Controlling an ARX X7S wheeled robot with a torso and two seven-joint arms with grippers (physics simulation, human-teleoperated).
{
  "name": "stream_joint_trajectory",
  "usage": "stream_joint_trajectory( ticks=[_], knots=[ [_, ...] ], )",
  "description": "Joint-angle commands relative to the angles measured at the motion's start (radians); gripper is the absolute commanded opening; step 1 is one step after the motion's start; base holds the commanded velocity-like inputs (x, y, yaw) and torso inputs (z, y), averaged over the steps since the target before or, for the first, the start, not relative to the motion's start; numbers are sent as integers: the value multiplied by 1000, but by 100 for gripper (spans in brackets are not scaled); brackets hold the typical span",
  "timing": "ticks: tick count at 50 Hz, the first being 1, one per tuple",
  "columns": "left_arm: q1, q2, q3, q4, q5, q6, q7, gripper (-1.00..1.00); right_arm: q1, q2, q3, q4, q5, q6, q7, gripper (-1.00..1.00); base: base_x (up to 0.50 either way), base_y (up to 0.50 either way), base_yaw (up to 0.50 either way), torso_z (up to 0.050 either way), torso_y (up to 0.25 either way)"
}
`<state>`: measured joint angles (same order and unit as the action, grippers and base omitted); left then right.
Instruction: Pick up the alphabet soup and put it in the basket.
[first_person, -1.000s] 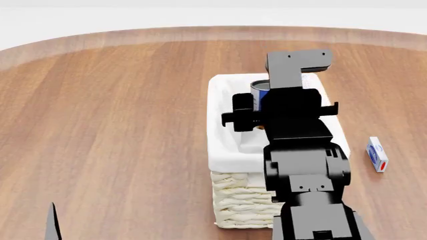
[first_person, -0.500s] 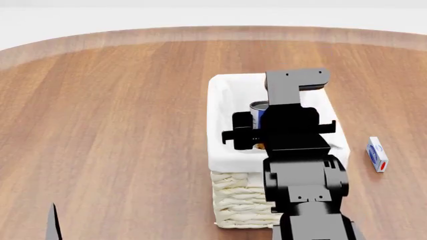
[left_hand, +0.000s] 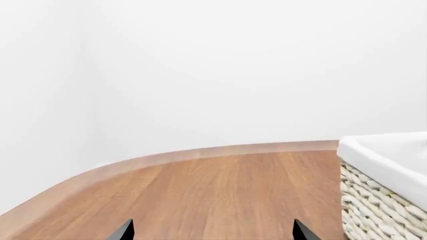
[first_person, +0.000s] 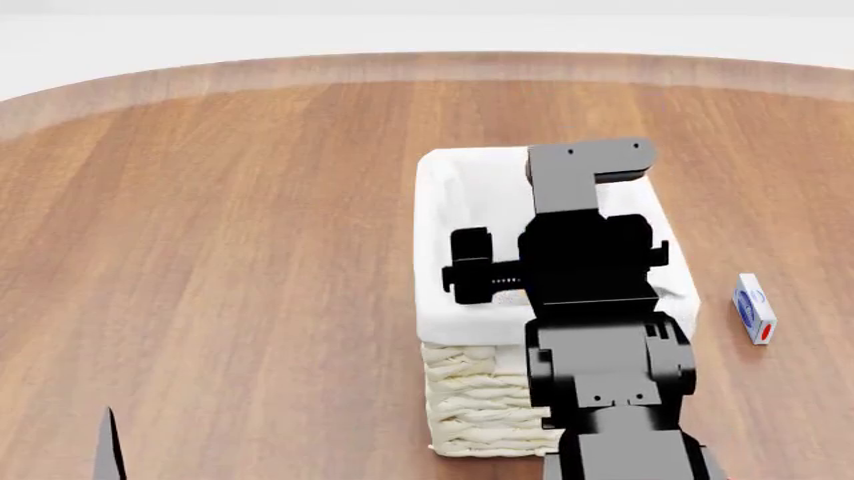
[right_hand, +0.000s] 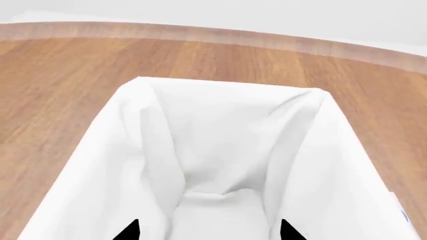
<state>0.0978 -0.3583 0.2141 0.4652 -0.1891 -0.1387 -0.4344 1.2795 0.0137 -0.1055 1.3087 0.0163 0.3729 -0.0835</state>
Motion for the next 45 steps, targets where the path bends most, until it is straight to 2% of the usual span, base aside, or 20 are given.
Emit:
stream_joint_trajectory(
  ticks=[1, 4, 5, 7, 10, 30, 31, 34, 45],
  knots=[
    [0, -2, 3, 0, -2, 2, -2, 100, 3, 0, 3, 0, -4, -12, -6, 100, 0, 0, 0, 0, 0],
    [-1, -2, 4, -2, -2, 1, -3, 100, 10, 1, 42, 0, 18, -114, -4, 100, 0, 0, 0, 0, 0],
    [-2, -2, 4, -3, -3, 2, -3, 100, 10, 1, 62, 0, 26, -241, 5, 100, 0, 0, 0, 0, 0],
    [-2, -3, 5, -3, -3, 1, -4, 100, 15, 0, 77, 0, 24, -255, 11, 100, 0, 0, 0, 0, 0],
    [-3, -3, 6, -2, -4, -1, -4, 100, 26, -4, 108, 0, 31, -367, 4, 100, 0, 0, 0, 0, 0],
    [-6, -7, 13, -7, -5, 1, -7, 100, 39, -6, 136, -40, 59, -532, -33, 100, 0, 0, 0, 0, 0],
    [-6, -7, 13, -7, -4, 1, -8, 100, 24, -6, 133, -80, 66, -514, -39, 100, 0, 0, 0, 0, 0],
    [-4, -9, 11, -2, -7, 1, -9, 100, -143, 2, 113, -505, 87, -288, -21, 100, 0, 0, 0, 0, 0],
    [-5, -11, 16, 0, -4, 1, -12, 100, -407, 56, 88, -1155, 157, -12, -3, 100, 0, 0, 0, 0, 0]
  ],
)
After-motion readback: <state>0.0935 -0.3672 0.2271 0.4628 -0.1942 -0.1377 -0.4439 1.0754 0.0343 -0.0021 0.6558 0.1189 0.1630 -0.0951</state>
